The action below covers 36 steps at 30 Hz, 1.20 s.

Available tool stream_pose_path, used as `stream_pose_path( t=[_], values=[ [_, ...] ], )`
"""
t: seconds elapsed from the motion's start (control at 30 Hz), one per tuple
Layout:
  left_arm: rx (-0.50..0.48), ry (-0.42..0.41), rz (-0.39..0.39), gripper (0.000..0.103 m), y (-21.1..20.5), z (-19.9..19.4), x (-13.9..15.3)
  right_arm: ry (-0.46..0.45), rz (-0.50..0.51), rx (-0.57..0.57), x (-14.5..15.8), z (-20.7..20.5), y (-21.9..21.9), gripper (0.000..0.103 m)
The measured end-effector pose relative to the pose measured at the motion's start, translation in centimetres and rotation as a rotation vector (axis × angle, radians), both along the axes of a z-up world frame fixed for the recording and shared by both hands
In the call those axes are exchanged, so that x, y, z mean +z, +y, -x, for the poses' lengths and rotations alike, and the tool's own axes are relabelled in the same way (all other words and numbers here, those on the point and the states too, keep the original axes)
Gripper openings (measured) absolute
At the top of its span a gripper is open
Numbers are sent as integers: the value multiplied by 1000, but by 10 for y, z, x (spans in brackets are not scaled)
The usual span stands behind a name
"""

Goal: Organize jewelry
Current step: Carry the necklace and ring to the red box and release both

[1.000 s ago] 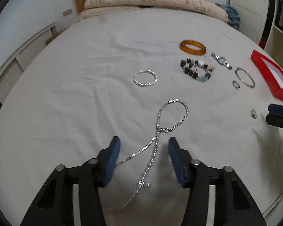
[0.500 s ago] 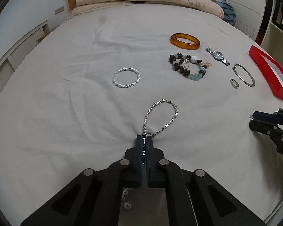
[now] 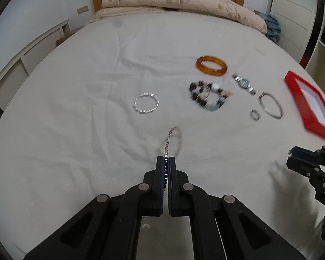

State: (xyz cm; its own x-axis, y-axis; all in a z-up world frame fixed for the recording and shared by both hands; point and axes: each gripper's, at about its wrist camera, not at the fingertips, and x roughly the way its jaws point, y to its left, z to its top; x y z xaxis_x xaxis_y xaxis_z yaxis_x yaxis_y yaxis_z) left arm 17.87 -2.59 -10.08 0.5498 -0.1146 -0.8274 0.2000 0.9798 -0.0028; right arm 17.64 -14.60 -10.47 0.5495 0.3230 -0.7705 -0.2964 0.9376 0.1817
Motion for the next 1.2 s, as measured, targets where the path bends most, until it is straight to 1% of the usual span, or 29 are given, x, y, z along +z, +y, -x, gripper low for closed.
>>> stream_pose_path(
  t=[0.13, 0.23, 0.33, 0.43, 0.57, 0.63, 0.67, 0.73, 0.83, 0.97, 1.03, 1.1, 1.2],
  values=[
    [-29, -21, 21, 2, -16, 9, 24, -37, -8, -32, 25, 18, -17, 19],
    [-72, -41, 37, 2, -40, 12, 43, -64, -13, -77, 44, 32, -43, 19],
    [-118, -58, 71, 2, -73, 10, 64, -89, -7, -120, 60, 43, -72, 19],
    [-167, -76, 120, 2, -113, 4, 86, -109, 11, -167, 74, 49, -109, 19],
    [-254, -102, 201, 2, -180, -16, 119, -139, 58, -240, 89, 48, -169, 19],
    [-292, -110, 234, 2, -211, -25, 130, -147, 68, -271, 93, 45, -193, 19],
    [-318, -114, 252, 2, -233, -33, 135, -151, 72, -291, 94, 41, -207, 19],
    [-352, -115, 278, 2, -265, -44, 139, -156, 79, -322, 93, 32, -233, 19],
    [-399, -105, 306, 2, -314, -61, 134, -152, 86, -348, 86, 15, -261, 19],
    [-421, -43, 320, 2, -370, -88, 105, -130, 93, -365, 69, -7, -290, 19],
    [-417, -19, 303, 2, -385, -97, 87, -108, 99, -363, 56, -18, -302, 19],
    [-407, 26, 272, 2, -398, -106, 59, -86, 105, -363, 43, -24, -310, 19],
    [-391, 62, 195, 2, -401, -109, 22, -44, 113, -345, 21, -33, -316, 19]
  ],
)
